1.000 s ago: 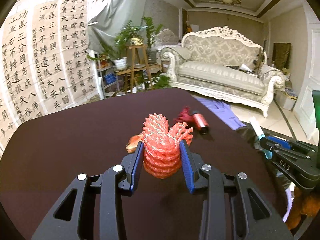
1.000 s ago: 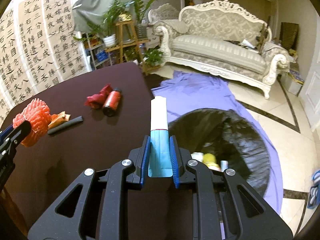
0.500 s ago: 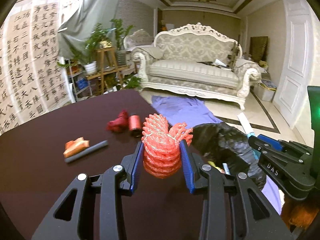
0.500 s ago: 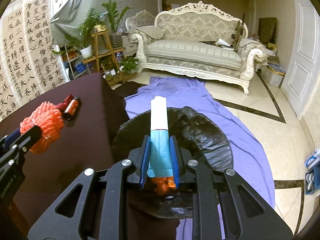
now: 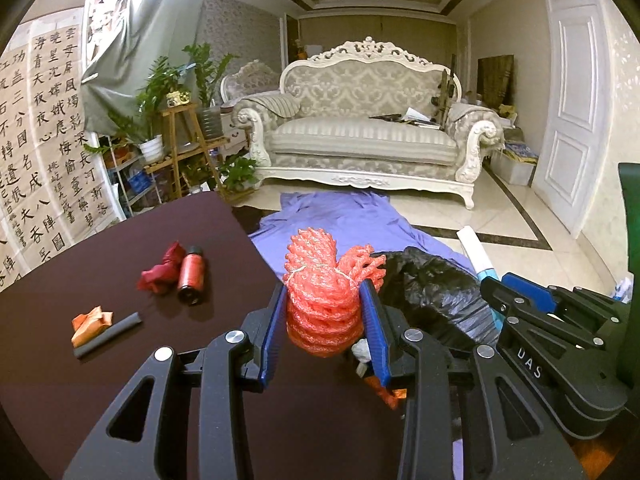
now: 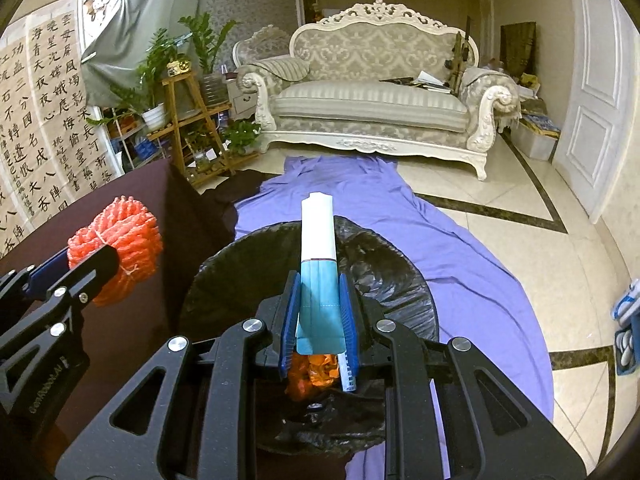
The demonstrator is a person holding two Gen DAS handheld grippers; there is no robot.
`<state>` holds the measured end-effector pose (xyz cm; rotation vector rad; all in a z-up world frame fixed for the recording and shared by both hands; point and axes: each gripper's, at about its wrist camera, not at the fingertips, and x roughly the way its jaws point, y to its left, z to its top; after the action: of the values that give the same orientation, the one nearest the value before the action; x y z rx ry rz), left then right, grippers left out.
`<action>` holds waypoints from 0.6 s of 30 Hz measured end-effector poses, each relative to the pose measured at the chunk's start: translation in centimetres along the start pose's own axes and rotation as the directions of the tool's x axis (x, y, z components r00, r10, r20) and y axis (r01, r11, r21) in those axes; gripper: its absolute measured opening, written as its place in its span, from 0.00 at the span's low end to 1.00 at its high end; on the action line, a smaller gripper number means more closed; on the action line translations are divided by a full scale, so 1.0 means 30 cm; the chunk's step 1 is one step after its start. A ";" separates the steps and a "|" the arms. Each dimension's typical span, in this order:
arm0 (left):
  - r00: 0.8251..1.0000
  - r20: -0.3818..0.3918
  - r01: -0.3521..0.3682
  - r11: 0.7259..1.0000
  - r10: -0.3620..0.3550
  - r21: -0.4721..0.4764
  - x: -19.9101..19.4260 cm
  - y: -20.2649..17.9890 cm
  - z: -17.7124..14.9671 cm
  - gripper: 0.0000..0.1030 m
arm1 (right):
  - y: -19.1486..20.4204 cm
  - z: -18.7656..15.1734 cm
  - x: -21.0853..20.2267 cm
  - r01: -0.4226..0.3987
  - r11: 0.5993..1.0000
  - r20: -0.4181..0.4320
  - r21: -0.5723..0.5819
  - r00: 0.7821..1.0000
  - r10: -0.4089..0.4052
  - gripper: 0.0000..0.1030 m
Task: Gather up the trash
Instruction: 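Carry the foam net and tube over the trash bin and open both tools, then move both open tools back over the table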
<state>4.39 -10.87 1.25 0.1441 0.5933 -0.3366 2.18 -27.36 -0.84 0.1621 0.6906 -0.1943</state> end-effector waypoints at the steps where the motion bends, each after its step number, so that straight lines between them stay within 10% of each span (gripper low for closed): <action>1: 1.000 -0.003 -0.001 1.000 0.001 0.002 0.009 -0.005 0.002 0.36 | -0.007 0.001 0.007 0.001 1.000 -0.001 0.002 1.000 -0.001 0.19; 18: 0.998 -0.048 -0.036 0.999 0.034 -0.041 0.039 0.026 -0.007 0.65 | -0.055 0.005 0.046 0.018 0.999 -0.019 0.035 1.000 -0.018 0.45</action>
<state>5.47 -10.40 0.44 0.1222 0.6438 -0.2872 2.93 -29.16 -1.76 0.1918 0.7073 -0.2224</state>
